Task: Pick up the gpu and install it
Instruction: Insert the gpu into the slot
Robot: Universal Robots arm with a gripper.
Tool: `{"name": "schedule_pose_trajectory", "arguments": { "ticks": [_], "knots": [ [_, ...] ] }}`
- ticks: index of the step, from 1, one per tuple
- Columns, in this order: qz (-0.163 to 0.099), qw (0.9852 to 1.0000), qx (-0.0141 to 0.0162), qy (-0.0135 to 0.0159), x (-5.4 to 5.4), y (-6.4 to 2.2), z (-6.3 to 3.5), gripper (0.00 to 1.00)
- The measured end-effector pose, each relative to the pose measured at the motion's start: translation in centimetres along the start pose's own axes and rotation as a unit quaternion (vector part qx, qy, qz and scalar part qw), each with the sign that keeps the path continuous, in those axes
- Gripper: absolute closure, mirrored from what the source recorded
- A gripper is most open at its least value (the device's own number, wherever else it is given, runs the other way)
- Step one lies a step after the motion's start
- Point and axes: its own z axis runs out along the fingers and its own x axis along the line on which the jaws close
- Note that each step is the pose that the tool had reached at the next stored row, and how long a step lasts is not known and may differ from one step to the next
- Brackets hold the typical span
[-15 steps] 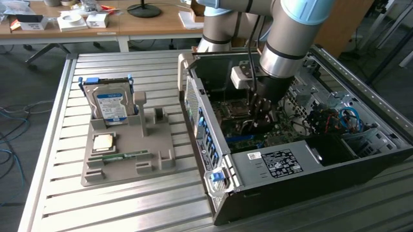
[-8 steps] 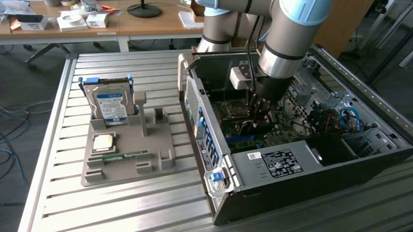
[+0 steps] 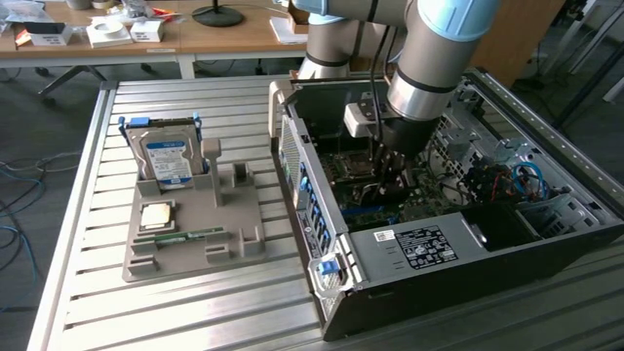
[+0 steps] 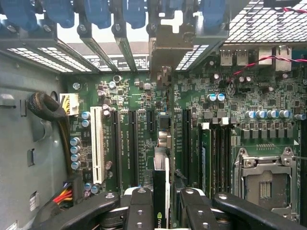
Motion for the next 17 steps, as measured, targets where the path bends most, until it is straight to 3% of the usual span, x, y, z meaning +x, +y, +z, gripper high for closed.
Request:
{"name": "schedule_pose_trajectory", "arguments": {
  "ticks": [17],
  "knots": [
    [0.000,1.0000,0.0000,0.0015,-0.29,0.26,0.13,0.74]
  ]
}}
